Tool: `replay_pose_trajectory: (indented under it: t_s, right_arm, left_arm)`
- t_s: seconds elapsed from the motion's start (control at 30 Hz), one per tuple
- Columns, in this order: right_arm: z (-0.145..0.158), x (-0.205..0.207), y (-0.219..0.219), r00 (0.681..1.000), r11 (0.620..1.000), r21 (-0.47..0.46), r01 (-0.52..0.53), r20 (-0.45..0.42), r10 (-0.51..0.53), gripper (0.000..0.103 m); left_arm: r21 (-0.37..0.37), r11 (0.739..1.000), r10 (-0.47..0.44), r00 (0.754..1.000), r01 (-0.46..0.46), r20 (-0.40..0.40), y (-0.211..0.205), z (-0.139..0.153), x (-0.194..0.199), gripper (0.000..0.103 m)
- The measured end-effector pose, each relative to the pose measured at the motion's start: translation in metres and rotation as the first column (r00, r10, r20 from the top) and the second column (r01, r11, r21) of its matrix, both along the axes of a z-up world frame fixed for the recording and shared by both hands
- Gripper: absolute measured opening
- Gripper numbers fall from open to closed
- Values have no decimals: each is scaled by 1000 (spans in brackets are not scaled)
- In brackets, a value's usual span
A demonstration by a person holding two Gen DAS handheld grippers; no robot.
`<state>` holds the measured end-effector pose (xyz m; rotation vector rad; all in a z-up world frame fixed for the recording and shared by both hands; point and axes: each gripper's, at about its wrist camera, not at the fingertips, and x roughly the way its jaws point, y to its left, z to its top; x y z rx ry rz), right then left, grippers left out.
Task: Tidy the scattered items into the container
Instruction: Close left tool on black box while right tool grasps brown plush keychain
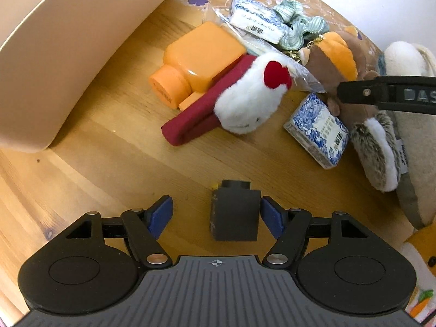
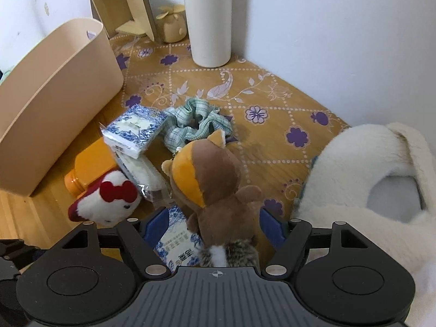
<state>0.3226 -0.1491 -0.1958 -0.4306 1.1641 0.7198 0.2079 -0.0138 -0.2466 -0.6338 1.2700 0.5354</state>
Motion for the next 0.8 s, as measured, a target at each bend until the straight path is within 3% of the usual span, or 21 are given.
replay_pose_trajectory:
  t_s: [0.1,0.27,0.37,0.4,0.8]
  right_arm:
    - [-11,5,4,1000,1000,-19,-8,-9,8,73]
    - [-28,8,5,999,999,-39,0,-40,-1,55]
    - [-28,7,3,999,1000,-31,2,-47,-3,47]
    - [-28,7,1,999,1000,-28,5,-49,-6,47]
    - [-18,-2,-10,996,997,28,71,-64,-70,42]
  left_arm:
    - [15,1000,6,1000,-6,1,-1,1,1,72]
    - [46,999,7,1000,-7,-3,-7,4,0,65]
    - [72,997,-2,1000,2,-3,-8,6,-1,49]
    - [75,997,-7,1000,7,4,-9,7,-1,34]
    - [98,995,-30,998,26,48,-5,16,-11,32]
